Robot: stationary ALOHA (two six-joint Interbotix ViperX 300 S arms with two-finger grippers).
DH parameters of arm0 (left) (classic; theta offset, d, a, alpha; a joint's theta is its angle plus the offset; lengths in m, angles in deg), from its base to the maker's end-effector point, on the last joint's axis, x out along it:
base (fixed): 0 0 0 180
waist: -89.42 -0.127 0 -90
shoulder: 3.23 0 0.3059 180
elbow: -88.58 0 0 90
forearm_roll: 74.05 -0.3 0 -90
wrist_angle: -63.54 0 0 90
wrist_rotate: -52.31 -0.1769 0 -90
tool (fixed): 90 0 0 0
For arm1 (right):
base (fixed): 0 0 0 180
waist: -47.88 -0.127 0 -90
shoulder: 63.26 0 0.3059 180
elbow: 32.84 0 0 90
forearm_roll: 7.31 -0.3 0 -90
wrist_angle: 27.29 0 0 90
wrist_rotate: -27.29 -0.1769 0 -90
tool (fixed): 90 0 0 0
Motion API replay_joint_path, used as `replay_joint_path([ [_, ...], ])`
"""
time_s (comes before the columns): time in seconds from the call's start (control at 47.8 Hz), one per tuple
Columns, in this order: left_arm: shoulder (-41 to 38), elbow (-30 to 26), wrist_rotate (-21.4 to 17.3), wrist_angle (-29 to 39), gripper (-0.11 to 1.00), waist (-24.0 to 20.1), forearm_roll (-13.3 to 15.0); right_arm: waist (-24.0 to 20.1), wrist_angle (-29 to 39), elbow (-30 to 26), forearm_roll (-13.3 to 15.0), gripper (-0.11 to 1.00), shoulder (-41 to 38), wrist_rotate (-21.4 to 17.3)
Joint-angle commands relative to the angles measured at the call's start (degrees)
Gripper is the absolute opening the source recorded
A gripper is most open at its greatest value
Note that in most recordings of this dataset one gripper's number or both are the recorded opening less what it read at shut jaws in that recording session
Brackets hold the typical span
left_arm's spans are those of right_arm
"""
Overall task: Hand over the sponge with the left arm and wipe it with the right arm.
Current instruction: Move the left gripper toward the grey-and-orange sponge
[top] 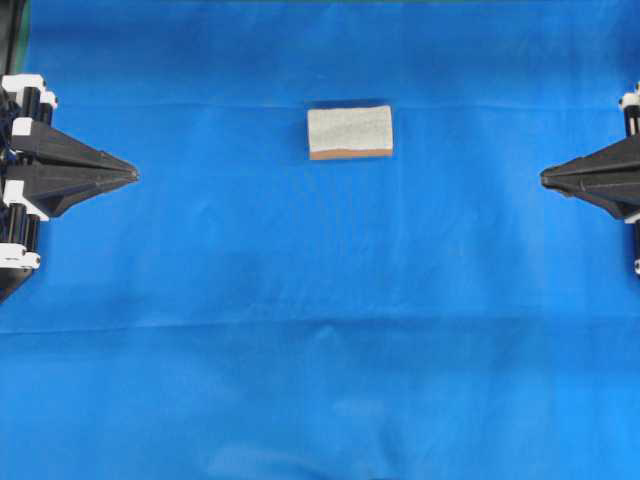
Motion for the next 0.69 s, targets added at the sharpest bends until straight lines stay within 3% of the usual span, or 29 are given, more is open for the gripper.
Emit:
replay_joint_path([
  [0.0, -1.49, -0.70, -0.18, -0.44, 0.00, -0.44, 1.67, 0.18, -0.35, -0.97, 0.00, 0.02, -0.35, 0.18],
  [0.314, -7.38, -2.02, -2.55, -0.88, 0.00, -5.45, 1.67, 0.35, 1.67, -1.14, -0.09, 0.02, -0.44, -0.09],
  [0.67, -27.16, -9.93, -2.55, -0.18, 0.04, -13.36, 1.67, 0.62, 1.67, -1.14, -0.18, 0.02, -0.62, -0.26],
])
